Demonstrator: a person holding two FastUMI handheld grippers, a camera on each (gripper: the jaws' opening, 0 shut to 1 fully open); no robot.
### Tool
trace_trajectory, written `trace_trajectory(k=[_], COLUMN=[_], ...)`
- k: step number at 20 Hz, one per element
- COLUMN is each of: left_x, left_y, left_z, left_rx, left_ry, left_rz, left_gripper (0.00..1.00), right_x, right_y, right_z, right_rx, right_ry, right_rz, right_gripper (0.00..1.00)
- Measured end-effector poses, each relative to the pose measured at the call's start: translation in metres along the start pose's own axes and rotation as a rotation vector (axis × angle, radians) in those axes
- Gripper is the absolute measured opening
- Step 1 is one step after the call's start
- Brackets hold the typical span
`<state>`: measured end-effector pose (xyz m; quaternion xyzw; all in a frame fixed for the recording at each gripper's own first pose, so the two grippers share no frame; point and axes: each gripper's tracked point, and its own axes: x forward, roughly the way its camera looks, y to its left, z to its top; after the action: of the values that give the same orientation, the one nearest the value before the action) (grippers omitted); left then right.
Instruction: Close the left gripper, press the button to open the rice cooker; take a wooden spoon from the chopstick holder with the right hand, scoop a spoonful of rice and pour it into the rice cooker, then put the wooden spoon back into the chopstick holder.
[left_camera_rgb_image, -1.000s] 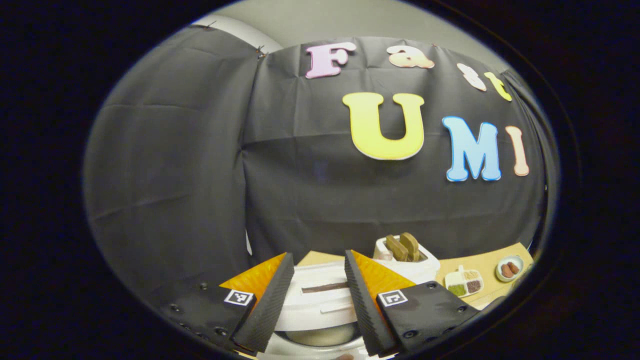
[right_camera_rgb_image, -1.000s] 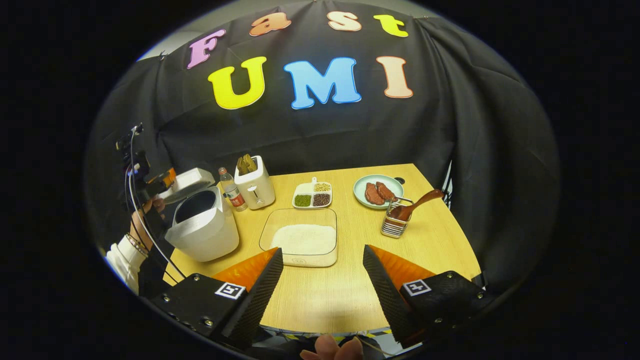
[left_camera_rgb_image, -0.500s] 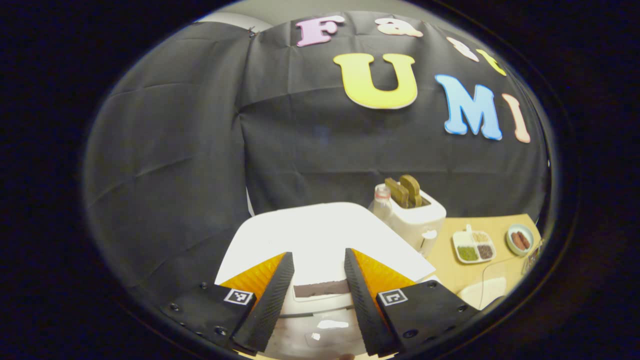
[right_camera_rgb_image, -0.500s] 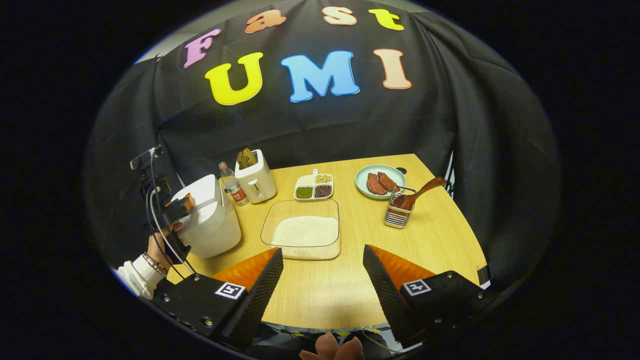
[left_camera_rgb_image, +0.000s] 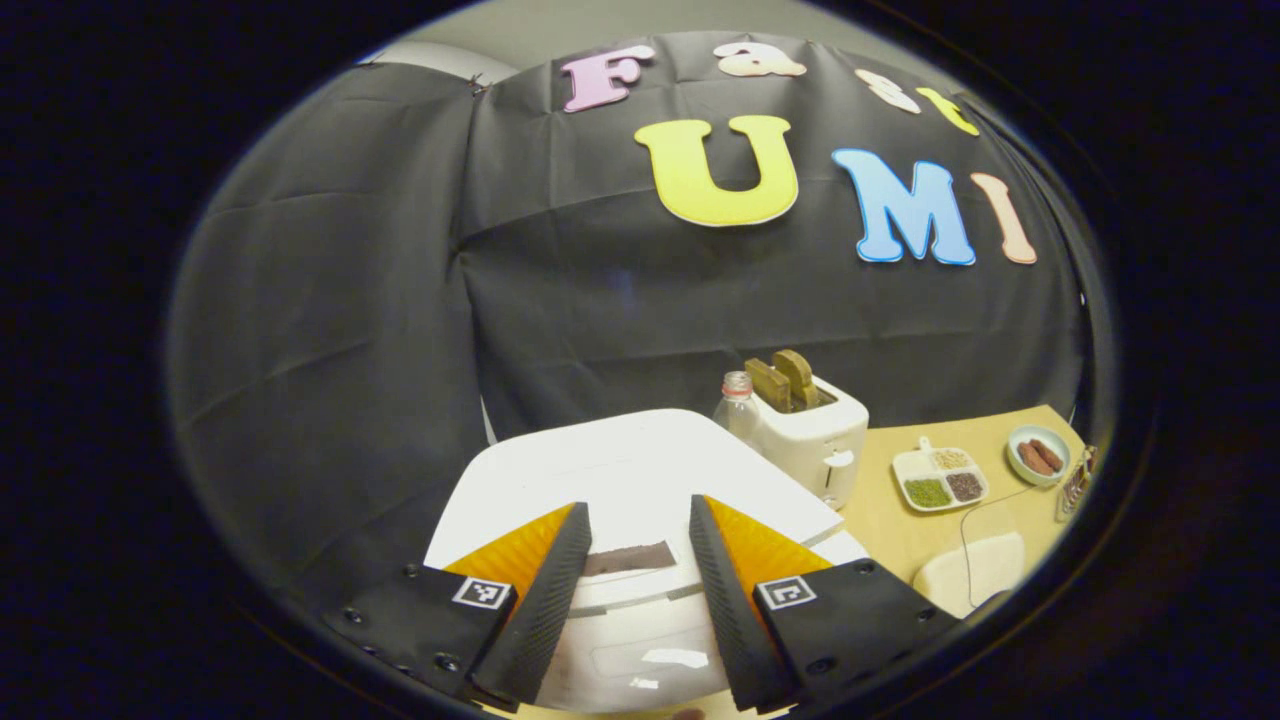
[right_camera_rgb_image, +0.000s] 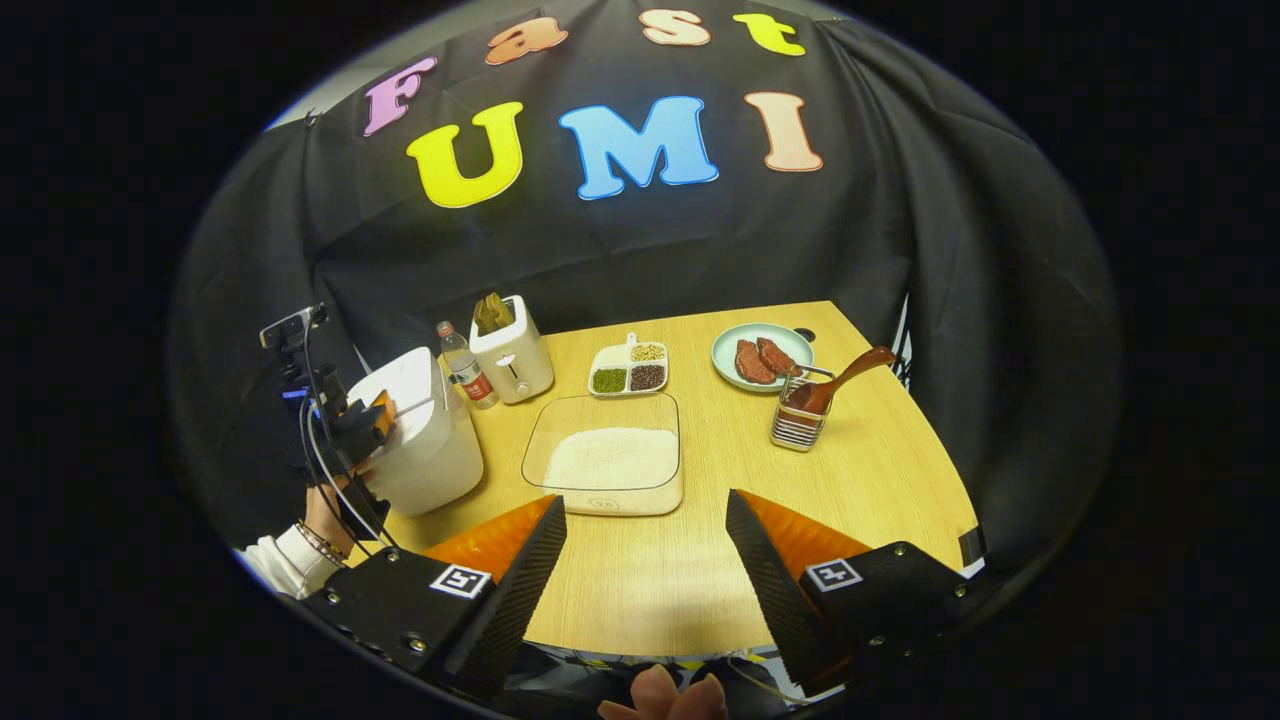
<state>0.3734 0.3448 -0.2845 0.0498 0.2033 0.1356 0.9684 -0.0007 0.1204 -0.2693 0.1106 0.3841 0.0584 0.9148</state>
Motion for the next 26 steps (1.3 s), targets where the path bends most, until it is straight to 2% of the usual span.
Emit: trace_trajectory(k=[1,2,3,4,6,7,10,12,14,16,18,20,22,26], left_x=[-0.003,-0.004,-0.003,-0.003,-0.001,-0.001,-0.003,-0.014,-0.016,-0.016,-0.017,-0.019,-0.017,-0.017], left_y=[0.002,0.005,0.006,0.007,0.008,0.005,0.003,0.005,0.003,0.004,0.006,0.002,0.002,0.000], left_z=[0.009,0.018,0.021,0.015,0.000,-0.009,-0.028,-0.028,-0.033,-0.032,-0.030,-0.029,-0.032,-0.012], left_rx=[0.006,-0.001,-0.033,-0.075,-0.130,-0.126,-0.092,-0.133,-0.124,-0.119,-0.157,-0.200,-0.152,-0.174], left_ry=[-0.020,-0.043,-0.032,0.002,0.075,0.102,0.169,0.188,0.189,0.191,0.195,0.190,0.197,0.170], left_rz=[0.008,0.016,0.016,0.016,0.030,0.038,0.078,0.121,0.153,0.174,0.187,0.167,0.147,0.118], left_gripper=[0.75,0.70,0.78,0.75,0.78,0.72,0.80,0.77,0.82,0.81,0.82,0.87,0.95,0.98], right_x=[-0.001,-0.001,-0.002,-0.002,-0.003,-0.002,-0.001,-0.001,-0.001,-0.001,-0.001,0.000,0.000,-0.001], right_y=[-0.001,-0.001,-0.001,-0.002,-0.003,-0.003,-0.002,-0.001,-0.001,-0.001,-0.001,-0.002,-0.003,-0.004], right_z=[-0.001,-0.002,-0.002,-0.002,-0.003,-0.004,-0.010,-0.008,-0.008,-0.009,-0.008,-0.008,-0.008,-0.007], right_rx=[0.005,0.007,0.010,0.012,0.019,0.022,0.038,0.046,0.048,0.056,0.069,0.065,0.071,0.085], right_ry=[0.001,0.002,0.002,0.003,0.001,0.002,0.018,0.014,0.014,0.019,0.017,0.018,0.017,0.013], right_rz=[-0.001,-0.002,0.000,0.000,-0.002,-0.002,0.005,0.006,0.006,0.012,0.015,0.013,0.016,0.020], right_gripper=[0.99,0.99,0.99,0.99,0.99,0.99,0.99,0.99,0.99,0.98,0.99,0.98,0.99,0.98])
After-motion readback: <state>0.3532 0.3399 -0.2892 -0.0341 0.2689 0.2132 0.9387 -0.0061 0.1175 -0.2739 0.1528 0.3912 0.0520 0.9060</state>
